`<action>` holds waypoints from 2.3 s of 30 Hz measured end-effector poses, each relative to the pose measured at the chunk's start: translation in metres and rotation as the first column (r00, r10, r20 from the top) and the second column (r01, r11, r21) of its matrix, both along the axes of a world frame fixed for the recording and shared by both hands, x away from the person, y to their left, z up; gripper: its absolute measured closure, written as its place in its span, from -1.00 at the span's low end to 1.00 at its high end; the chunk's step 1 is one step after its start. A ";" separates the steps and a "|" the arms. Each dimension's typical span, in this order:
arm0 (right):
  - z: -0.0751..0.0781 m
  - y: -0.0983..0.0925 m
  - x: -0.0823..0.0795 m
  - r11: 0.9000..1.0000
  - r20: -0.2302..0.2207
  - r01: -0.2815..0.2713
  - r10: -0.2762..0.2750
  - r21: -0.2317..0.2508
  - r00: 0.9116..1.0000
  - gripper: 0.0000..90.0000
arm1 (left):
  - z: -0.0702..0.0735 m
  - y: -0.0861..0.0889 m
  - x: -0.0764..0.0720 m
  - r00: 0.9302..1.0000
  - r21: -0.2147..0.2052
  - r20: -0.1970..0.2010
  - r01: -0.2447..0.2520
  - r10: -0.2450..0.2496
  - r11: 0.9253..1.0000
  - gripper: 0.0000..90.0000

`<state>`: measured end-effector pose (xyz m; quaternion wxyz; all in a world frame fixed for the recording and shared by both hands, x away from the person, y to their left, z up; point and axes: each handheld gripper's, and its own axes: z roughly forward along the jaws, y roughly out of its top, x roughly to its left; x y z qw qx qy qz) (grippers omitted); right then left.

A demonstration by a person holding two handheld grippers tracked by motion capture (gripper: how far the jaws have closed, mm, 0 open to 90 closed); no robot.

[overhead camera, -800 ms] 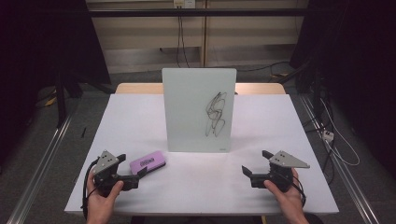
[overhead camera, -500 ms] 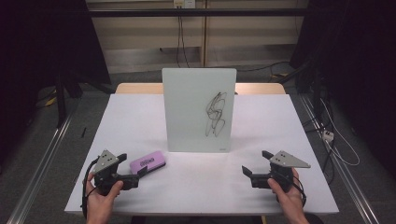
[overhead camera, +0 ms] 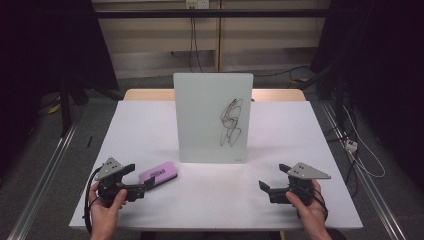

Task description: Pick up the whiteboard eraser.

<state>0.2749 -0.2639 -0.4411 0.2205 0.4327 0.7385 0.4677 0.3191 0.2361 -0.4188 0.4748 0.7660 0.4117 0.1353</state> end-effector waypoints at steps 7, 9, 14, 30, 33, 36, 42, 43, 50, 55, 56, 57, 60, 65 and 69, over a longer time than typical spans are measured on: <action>0.002 -0.001 -0.001 1.000 0.016 -0.008 0.008 0.012 1.000 -0.88 | 0.006 -0.002 0.005 0.996 0.016 -0.045 0.072 -0.071 0.997 -0.77; 0.002 -0.001 -0.001 1.000 0.013 -0.007 0.006 0.011 1.000 -0.88 | 0.010 -0.003 0.006 0.994 0.033 -0.054 0.101 -0.099 0.994 -0.78; 0.002 0.001 -0.002 1.000 0.017 -0.008 0.008 0.013 1.000 -0.88 | 0.017 -0.008 0.006 0.989 0.076 -0.045 0.144 -0.141 0.987 -0.82; 0.002 0.000 -0.002 1.000 0.019 -0.010 0.010 0.018 1.000 -0.89 | 0.049 -0.030 0.029 0.969 0.191 -0.061 0.248 -0.240 0.950 -0.82; 0.002 0.000 -0.002 1.000 0.014 -0.010 0.009 0.023 1.000 -0.89 | 0.052 -0.032 0.034 0.964 0.187 -0.099 0.264 -0.249 0.946 -0.85; 0.002 0.001 -0.002 1.000 0.011 -0.015 0.015 0.022 1.000 -0.89 | 0.051 -0.036 0.039 0.952 0.204 -0.126 0.301 -0.280 0.931 -0.85; 0.001 0.001 -0.001 1.000 0.007 -0.014 0.014 0.024 1.000 -0.90 | 0.044 -0.045 0.050 0.953 0.288 -0.103 0.301 -0.284 0.909 -0.82; 0.001 0.001 -0.001 1.000 0.006 -0.014 0.014 0.023 1.000 -0.90 | 0.043 -0.046 0.053 0.949 0.288 -0.114 0.314 -0.293 0.905 -0.79; 0.001 0.001 -0.001 0.999 0.002 -0.020 0.020 0.026 1.000 -0.90 | 0.034 -0.053 0.063 0.919 0.323 -0.188 0.391 -0.347 0.862 -0.82; 0.001 0.002 -0.001 0.999 -0.002 -0.025 0.025 0.028 1.000 -0.90 | 0.029 -0.049 0.069 0.905 0.311 -0.234 0.415 -0.354 0.855 -0.82; 0.001 0.002 -0.001 0.999 -0.006 -0.027 0.027 0.029 1.000 -0.90 | 0.028 -0.049 0.071 0.897 0.308 -0.251 0.430 -0.364 0.849 -0.81; 0.000 0.002 0.000 0.999 -0.010 -0.025 0.026 0.033 1.000 -0.90 | 0.028 -0.049 0.072 0.889 0.301 -0.268 0.443 -0.370 0.845 -0.80; 0.000 0.002 0.001 0.999 -0.009 -0.018 0.018 0.033 1.000 -0.90 | 0.026 -0.052 0.075 0.867 0.360 -0.301 0.488 -0.396 0.795 -0.77; 0.000 0.002 0.001 0.999 -0.011 -0.019 0.019 0.035 1.000 -0.90 | 0.023 -0.055 0.081 0.872 0.388 -0.314 0.478 -0.375 0.788 -0.73; 0.000 0.002 0.001 0.999 -0.011 -0.028 0.028 0.031 1.000 -0.90 | 0.020 -0.053 0.080 0.866 0.407 -0.330 0.489 -0.375 0.771 -0.64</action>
